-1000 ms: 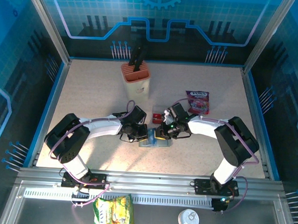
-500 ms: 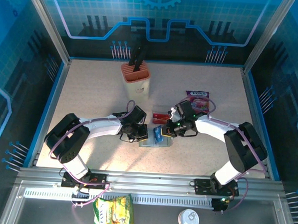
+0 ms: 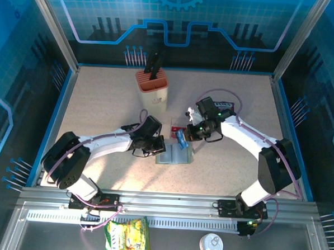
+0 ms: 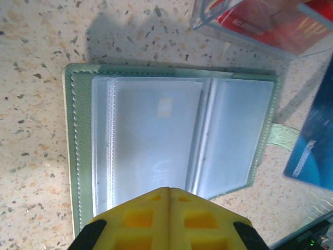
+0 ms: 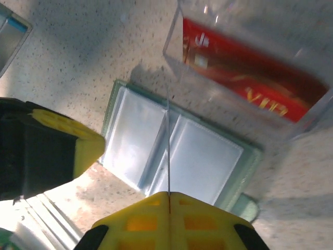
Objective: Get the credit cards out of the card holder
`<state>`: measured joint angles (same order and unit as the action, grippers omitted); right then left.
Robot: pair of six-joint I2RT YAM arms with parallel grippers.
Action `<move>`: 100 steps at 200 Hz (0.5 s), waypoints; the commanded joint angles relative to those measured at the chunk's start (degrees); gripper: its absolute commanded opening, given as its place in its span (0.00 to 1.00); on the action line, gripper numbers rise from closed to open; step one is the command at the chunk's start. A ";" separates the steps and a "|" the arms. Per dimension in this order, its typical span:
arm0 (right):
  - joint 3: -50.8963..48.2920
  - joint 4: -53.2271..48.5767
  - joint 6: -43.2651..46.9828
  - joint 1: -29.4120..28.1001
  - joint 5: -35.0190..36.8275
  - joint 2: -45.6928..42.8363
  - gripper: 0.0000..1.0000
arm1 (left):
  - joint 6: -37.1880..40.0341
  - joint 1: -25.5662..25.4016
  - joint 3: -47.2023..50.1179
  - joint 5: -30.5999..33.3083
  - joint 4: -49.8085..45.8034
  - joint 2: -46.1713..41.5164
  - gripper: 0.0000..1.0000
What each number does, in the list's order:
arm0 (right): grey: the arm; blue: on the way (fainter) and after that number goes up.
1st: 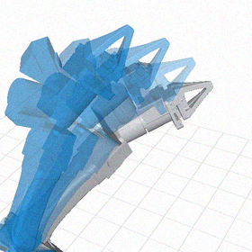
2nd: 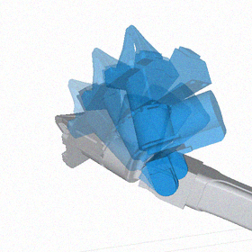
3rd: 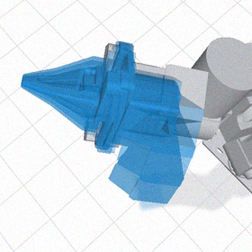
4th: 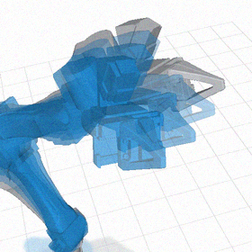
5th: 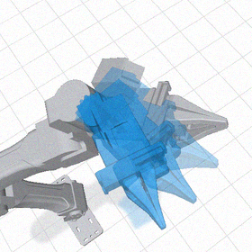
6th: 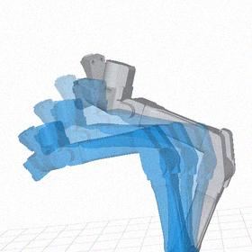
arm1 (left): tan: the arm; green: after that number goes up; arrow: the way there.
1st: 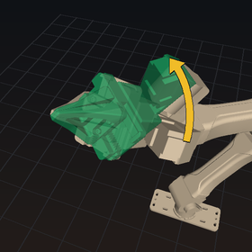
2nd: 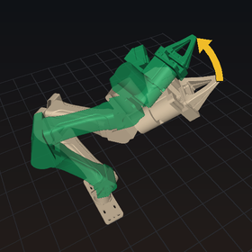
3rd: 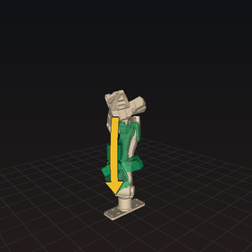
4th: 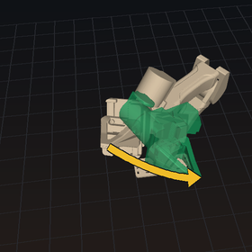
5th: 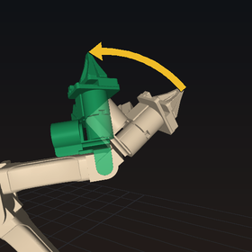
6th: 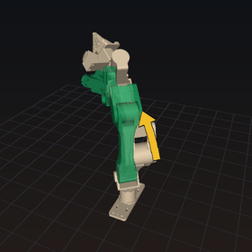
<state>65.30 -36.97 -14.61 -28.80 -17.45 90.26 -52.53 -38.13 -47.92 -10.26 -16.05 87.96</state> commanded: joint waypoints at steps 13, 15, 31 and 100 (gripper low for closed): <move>6.57 -10.04 22.86 -0.03 6.93 0.11 0.00 | -0.30 0.91 2.36 1.99 -1.79 -3.26 0.02; 6.90 -10.42 24.36 -0.08 6.49 0.27 0.00 | -0.36 1.01 2.39 2.00 -1.83 -3.35 0.02; 9.93 -13.86 34.82 -0.28 5.44 2.04 0.00 | -0.28 1.13 2.63 2.17 -2.16 -3.86 0.02; 30.37 -27.69 57.90 0.48 10.98 15.42 0.00 | -0.46 1.50 3.68 2.55 -3.00 -5.92 0.03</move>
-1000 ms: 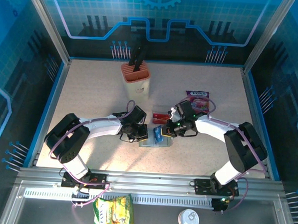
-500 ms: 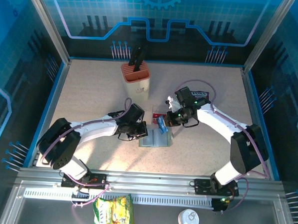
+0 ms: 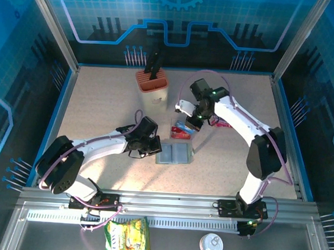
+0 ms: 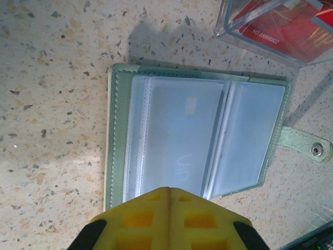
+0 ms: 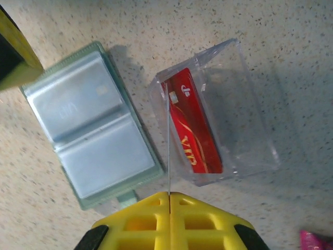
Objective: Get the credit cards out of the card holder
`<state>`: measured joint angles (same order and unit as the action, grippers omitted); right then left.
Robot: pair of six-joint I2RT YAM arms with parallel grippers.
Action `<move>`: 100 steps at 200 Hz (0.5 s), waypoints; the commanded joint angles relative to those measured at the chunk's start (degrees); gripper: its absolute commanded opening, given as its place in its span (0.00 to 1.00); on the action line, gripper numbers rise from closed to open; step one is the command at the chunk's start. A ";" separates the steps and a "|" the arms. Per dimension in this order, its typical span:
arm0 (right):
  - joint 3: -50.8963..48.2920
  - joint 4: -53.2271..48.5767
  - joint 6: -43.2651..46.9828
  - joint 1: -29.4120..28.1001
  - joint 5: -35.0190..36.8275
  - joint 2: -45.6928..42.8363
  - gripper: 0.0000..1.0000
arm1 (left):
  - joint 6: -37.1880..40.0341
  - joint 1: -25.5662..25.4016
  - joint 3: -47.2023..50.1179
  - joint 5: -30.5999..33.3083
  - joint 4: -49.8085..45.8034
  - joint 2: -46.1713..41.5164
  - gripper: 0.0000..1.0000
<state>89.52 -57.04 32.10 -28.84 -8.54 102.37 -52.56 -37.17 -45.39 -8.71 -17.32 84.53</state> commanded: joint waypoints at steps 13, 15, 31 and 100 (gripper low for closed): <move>10.19 -9.84 12.44 0.95 2.38 6.21 0.00 | -0.37 0.52 1.46 1.32 -2.31 -3.21 0.03; 10.91 -10.26 12.63 0.97 2.40 6.51 0.00 | -0.38 0.52 1.53 1.37 -2.42 -3.29 0.03; 15.61 -12.88 13.72 1.24 2.63 10.04 0.00 | -0.28 0.75 1.95 1.58 -2.96 -4.08 0.03; 28.17 -17.91 16.83 1.94 2.48 19.81 0.00 | -0.75 1.26 2.38 1.74 -3.14 -5.25 0.03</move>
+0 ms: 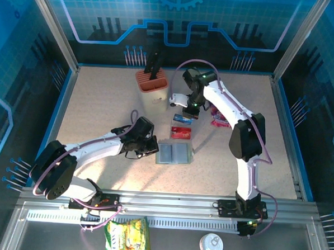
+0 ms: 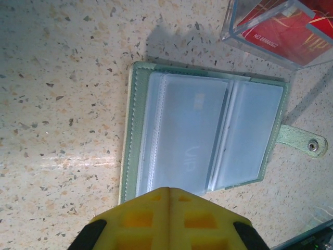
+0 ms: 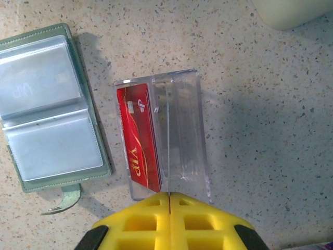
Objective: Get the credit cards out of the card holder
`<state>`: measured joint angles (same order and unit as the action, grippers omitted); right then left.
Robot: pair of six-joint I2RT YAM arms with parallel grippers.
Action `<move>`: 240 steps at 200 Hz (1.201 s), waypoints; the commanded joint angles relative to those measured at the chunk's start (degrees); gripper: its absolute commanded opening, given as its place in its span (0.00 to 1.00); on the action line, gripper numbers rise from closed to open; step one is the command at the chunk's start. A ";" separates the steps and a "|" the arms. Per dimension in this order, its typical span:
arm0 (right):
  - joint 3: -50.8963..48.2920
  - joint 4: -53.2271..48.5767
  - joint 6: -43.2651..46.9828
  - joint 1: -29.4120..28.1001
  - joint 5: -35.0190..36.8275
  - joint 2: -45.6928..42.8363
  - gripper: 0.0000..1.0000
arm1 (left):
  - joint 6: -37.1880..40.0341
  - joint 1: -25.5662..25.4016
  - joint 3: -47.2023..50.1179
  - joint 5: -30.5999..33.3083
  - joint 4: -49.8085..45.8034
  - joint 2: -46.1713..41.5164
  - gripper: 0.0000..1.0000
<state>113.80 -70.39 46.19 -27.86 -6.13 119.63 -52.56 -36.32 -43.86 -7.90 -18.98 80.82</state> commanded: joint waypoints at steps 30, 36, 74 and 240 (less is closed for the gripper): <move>6.64 -5.37 3.61 1.61 -0.71 5.03 0.00 | -0.55 0.46 0.89 0.96 -1.97 -1.55 0.03; 6.99 -5.46 3.72 1.71 -0.85 5.52 0.00 | -0.59 0.47 0.94 0.96 -2.02 -1.54 0.03; 8.80 -6.65 4.39 1.93 -2.83 8.30 0.00 | -0.45 1.05 1.07 1.14 -2.09 -1.54 0.03; -9.47 12.89 -23.14 1.67 -2.48 -6.26 0.22 | 0.00 1.59 1.66 0.00 -0.07 0.60 0.02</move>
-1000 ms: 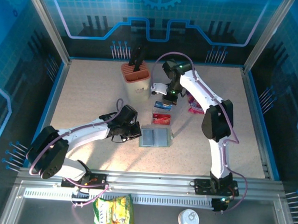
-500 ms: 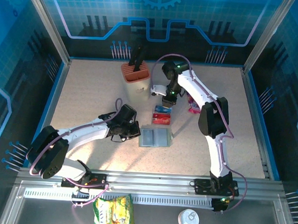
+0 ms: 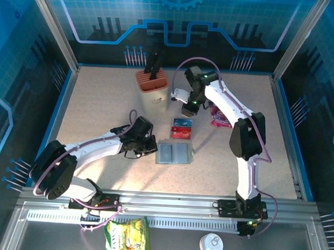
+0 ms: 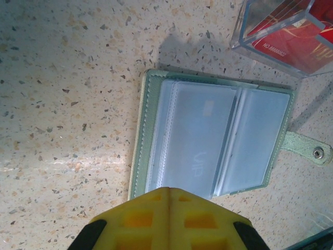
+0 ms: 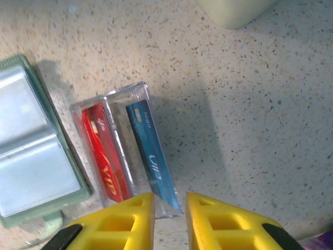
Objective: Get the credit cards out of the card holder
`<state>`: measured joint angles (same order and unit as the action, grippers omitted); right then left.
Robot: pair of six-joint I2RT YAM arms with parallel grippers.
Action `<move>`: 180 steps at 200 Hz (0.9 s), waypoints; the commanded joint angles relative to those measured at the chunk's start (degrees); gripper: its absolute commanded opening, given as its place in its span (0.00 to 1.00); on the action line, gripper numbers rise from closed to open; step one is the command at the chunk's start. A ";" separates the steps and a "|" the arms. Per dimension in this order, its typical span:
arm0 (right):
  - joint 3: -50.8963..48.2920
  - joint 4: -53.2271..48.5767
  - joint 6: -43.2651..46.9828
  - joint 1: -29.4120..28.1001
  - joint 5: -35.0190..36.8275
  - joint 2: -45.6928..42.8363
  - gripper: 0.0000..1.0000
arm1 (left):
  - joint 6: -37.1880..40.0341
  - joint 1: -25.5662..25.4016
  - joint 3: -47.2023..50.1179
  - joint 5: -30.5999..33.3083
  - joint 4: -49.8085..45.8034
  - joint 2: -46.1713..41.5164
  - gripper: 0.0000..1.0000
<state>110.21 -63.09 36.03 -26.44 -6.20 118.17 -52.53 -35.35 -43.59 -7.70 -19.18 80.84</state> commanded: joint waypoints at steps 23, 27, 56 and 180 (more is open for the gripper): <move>-13.79 10.67 -29.25 -0.02 -0.52 -9.50 0.19 | -0.07 0.56 1.99 -0.66 1.17 1.50 0.02; -15.39 11.58 -32.60 -0.10 -0.45 -10.28 0.19 | -0.12 0.59 2.13 -0.73 1.48 1.64 0.02; -31.06 22.51 -51.27 -2.49 -1.03 -18.75 0.18 | -0.38 0.60 2.55 -1.24 2.70 2.47 0.01; -40.21 31.43 -75.44 -15.56 17.86 -14.59 0.65 | -0.45 0.55 3.55 -1.17 3.25 1.92 0.02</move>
<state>68.42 -32.29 -34.13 -41.15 6.92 101.43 -52.53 -35.29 -41.19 -7.97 -16.19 83.22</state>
